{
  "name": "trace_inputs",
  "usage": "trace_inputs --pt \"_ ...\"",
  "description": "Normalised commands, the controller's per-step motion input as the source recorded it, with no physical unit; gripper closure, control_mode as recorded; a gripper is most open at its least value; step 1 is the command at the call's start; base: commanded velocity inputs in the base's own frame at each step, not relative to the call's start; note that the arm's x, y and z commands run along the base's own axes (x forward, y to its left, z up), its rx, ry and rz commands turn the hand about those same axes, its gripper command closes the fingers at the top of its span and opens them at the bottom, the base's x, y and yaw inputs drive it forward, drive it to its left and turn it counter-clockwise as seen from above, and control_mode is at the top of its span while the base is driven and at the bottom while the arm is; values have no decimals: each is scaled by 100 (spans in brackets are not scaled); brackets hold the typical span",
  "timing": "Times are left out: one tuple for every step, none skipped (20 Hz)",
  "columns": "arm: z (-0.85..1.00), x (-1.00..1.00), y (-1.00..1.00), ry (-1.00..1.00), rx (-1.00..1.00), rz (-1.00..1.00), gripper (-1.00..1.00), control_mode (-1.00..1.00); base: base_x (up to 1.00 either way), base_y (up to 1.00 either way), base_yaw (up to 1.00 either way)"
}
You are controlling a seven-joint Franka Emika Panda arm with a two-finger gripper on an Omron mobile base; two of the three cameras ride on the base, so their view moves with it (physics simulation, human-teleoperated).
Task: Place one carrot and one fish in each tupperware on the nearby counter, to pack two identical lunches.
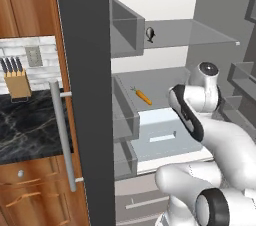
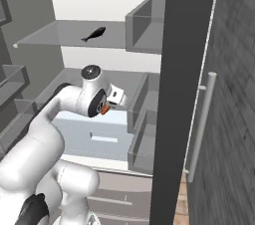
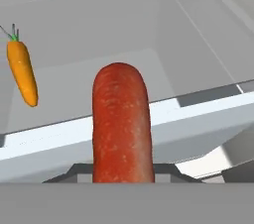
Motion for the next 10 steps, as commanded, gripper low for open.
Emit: trace_inputs --pt "56 -56 15 0 -1 0 100 -100 0 0 0" --pt "62 -64 6 -4 0 0 100 -100 0 0 0" --pt "72 -74 4 -10 -1 1 100 -100 0 0 0" --pt "76 -77 10 -16 -5 2 100 -100 0 0 0" --pt "76 -81 11 -21 -7 2 100 -100 0 0 0" --pt "78 -80 15 -24 -7 2 100 -100 0 0 0" --pt "78 -81 15 -26 -7 3 100 -100 0 0 0" --pt "71 -88 19 -23 -8 5 100 -100 0 0 0" --pt "58 -92 33 -16 -11 6 100 -100 0 0 0" --pt "50 -92 36 -10 -12 7 100 -100 0 0 0"
